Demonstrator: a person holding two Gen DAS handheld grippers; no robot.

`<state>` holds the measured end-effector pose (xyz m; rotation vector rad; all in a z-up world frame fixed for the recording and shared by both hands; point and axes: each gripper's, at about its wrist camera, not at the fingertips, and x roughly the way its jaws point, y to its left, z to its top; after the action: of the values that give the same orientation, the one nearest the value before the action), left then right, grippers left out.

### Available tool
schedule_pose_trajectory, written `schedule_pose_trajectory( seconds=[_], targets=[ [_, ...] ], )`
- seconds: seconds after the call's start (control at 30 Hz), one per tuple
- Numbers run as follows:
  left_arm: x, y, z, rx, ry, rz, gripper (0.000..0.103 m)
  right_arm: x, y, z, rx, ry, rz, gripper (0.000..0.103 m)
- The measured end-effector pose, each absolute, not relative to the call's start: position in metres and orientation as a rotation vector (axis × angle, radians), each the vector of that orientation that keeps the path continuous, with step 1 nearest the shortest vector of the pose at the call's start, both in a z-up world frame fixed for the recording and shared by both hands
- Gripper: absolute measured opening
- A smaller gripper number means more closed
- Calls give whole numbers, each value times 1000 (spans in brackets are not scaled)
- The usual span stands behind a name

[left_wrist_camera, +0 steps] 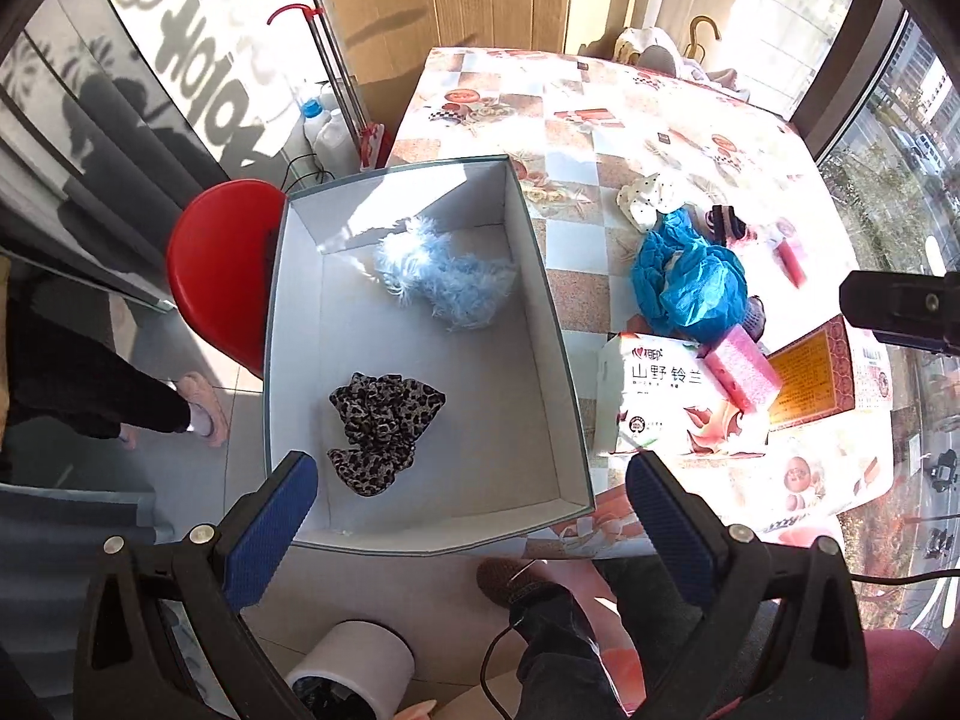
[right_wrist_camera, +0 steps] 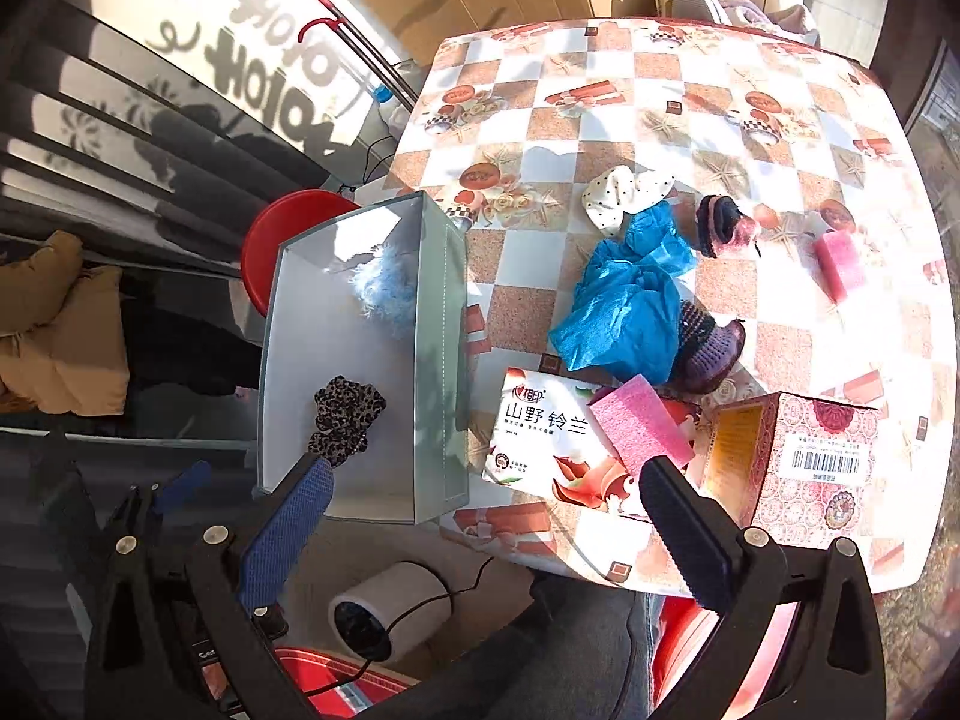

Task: Organize soft objects
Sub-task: 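Grasp the white polka-dot scrunchie with left tool while right tool grasps the pink sponge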

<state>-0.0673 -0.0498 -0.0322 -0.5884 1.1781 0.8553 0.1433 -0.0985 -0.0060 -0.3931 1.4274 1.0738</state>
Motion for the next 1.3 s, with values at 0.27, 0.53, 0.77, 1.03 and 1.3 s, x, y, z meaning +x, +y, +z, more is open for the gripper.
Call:
schedule_pose_trajectory(
  seconds=[0.27,0.53,0.77,1.03,1.3],
  targets=[
    [51,-17,-42,-517,1215,697,103,265,-164,11,-241,1391,823,103],
    [153,48,-88,-502,1353,661,103,366,-162,-65,-368,1492,691,103],
    [218,70,-148,-468,1485,623,103,403,-128,-151,-586,1562,663,103],
    [253,88,-198,-488,1552,635,103,433,-97,-204,-708,1538,666,103],
    [263,97,-226,-498,1600,642,97,425,-90,-227,-801,1487,720,103]
  ],
)
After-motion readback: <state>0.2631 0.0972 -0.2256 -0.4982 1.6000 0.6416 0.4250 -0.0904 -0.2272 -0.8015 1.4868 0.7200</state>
